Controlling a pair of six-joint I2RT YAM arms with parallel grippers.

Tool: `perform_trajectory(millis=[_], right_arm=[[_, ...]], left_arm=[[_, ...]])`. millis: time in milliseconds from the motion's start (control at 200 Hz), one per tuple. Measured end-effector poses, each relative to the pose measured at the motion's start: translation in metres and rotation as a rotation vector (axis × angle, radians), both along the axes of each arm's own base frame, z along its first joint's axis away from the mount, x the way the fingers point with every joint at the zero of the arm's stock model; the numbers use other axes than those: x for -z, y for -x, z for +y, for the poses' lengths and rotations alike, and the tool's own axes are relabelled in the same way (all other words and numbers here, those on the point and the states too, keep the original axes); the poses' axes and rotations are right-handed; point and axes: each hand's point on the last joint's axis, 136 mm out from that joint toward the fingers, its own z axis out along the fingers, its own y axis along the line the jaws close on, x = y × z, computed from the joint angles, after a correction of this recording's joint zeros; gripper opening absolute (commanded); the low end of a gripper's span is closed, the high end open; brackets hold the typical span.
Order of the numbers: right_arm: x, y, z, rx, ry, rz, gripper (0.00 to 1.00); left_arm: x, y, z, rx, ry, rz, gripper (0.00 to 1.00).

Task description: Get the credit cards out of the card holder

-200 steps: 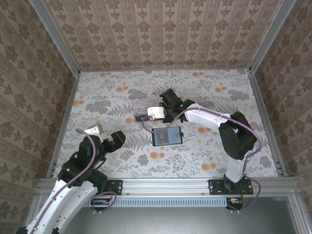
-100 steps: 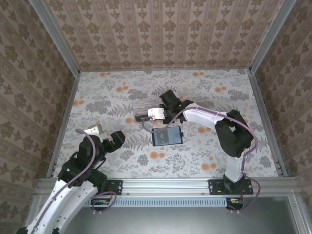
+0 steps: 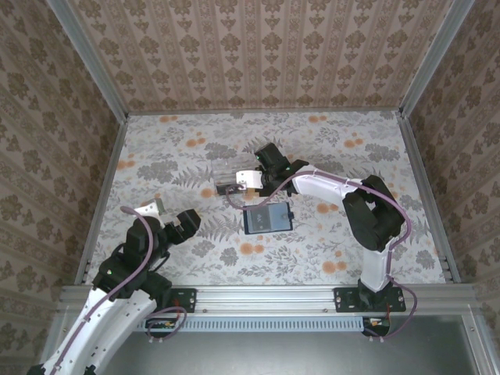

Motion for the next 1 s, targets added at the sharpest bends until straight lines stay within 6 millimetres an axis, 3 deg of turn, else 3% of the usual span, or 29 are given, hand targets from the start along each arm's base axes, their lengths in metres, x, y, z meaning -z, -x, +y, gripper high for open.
perform_trajectory(millis=[175, 510, 605, 690, 805, 1000], right_arm=[[-0.018, -0.004, 0.003, 0.067, -0.085, -0.020, 0.24], [-0.110, 0.009, -0.023, 0.472, -0.535, 0.020, 0.23], [-0.120, 0.016, -0.038, 0.618, -0.661, 0.092, 0.22], [-0.113, 0.024, -0.050, 0.752, -0.734, 0.188, 0.10], [-0.086, 0.037, -0.063, 0.930, -0.780, 0.343, 0.11], [-0.010, 0.077, -0.082, 1.140, -0.728, 0.559, 0.11]], left_arm=[[0.000, 0.000, -0.002, 0.008, 0.005, 0.001, 1.00], [0.025, -0.006, -0.027, 0.094, 0.010, 0.096, 0.98], [0.035, -0.009, -0.037, 0.130, 0.019, 0.130, 0.89], [0.043, -0.012, -0.046, 0.153, 0.035, 0.158, 0.84], [0.055, -0.015, -0.060, 0.185, 0.050, 0.193, 0.80], [0.076, -0.016, -0.096, 0.274, 0.039, 0.253, 0.77]])
